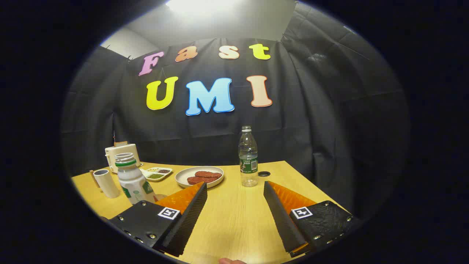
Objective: Take the bottle from table, then pour the juice into the cup, finally place the bottle on the coaster
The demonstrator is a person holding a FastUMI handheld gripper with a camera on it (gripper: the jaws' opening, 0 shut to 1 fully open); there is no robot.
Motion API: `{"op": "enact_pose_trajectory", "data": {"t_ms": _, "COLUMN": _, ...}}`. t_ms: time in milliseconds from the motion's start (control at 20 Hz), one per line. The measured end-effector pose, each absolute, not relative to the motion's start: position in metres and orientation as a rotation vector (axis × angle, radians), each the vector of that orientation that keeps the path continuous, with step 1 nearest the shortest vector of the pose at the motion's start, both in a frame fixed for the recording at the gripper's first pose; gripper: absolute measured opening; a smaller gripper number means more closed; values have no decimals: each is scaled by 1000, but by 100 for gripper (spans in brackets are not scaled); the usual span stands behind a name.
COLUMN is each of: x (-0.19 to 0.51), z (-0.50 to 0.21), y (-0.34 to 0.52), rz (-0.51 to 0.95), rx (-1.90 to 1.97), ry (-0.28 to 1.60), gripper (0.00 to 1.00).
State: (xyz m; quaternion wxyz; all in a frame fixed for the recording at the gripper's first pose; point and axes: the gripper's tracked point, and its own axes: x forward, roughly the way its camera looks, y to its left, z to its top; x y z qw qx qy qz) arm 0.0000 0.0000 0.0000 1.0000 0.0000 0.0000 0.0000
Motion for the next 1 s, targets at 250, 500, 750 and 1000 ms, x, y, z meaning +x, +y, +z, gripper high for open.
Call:
{"op": "enact_pose_trajectory", "data": {"t_ms": 250, "x": -19, "z": 7, "y": 0, "rz": -56, "rx": 45, "ry": -9, "gripper": 95}}
{"op": "enact_pose_trajectory", "data": {"t_ms": 500, "x": -34, "z": 10, "y": 14, "rz": -32, "rx": 14, "ry": -30, "gripper": 95}}
{"op": "enact_pose_trajectory", "data": {"t_ms": 750, "x": -40, "z": 12, "y": 24, "rz": -4, "rx": -15, "ry": -26, "gripper": 95}}
{"op": "enact_pose_trajectory", "data": {"t_ms": 1000, "x": -51, "z": 19, "y": 40, "rz": 19, "rx": -21, "ry": -37, "gripper": 95}}
